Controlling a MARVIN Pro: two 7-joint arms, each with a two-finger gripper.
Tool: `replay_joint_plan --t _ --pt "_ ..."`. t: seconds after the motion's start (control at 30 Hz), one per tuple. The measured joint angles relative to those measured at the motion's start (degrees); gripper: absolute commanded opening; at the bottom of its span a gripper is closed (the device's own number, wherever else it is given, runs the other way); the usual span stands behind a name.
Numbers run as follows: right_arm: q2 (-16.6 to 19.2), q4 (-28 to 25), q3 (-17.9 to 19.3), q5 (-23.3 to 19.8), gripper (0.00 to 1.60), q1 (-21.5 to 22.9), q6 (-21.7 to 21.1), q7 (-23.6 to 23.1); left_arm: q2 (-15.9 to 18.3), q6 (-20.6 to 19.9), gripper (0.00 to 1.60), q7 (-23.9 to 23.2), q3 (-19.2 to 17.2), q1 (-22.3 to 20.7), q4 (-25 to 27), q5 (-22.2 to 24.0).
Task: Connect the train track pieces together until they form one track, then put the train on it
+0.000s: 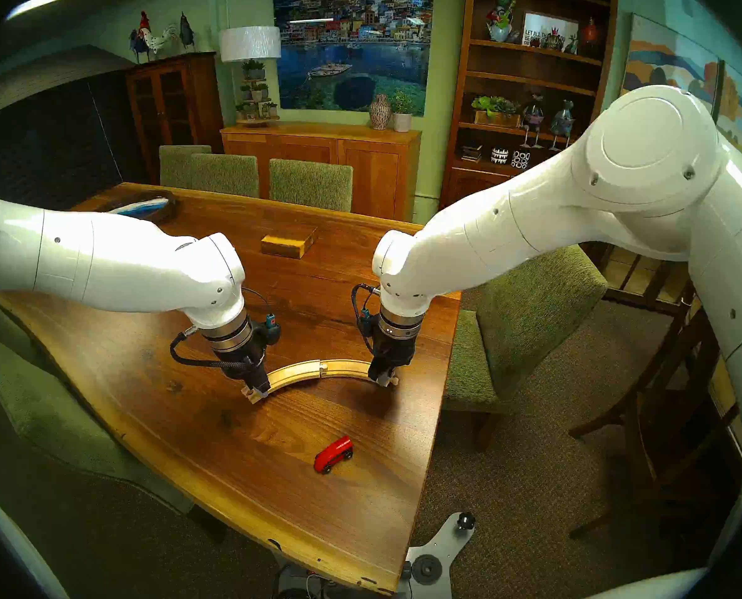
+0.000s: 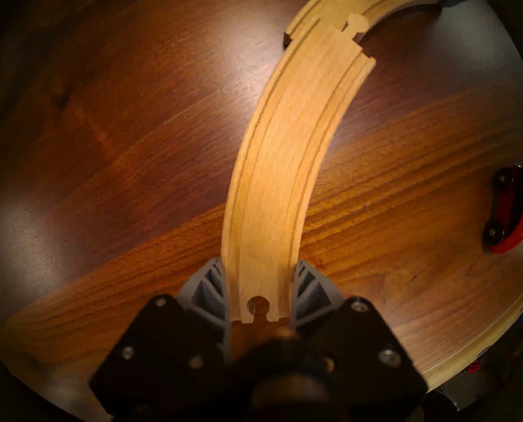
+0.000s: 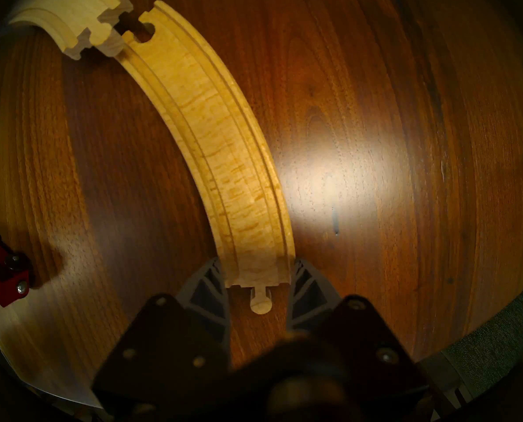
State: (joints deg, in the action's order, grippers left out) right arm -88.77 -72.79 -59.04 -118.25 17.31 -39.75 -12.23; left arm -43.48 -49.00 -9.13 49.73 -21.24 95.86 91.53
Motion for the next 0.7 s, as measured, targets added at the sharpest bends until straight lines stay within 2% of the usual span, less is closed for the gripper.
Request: replay_joint_plan --t 0.7 --pt "0.02 0.01 0.03 0.03 0.0 -0.02 0.0 0.01 -0.59 -0.79 0.0 0.89 -0.46 0.01 -1.58 -0.19"
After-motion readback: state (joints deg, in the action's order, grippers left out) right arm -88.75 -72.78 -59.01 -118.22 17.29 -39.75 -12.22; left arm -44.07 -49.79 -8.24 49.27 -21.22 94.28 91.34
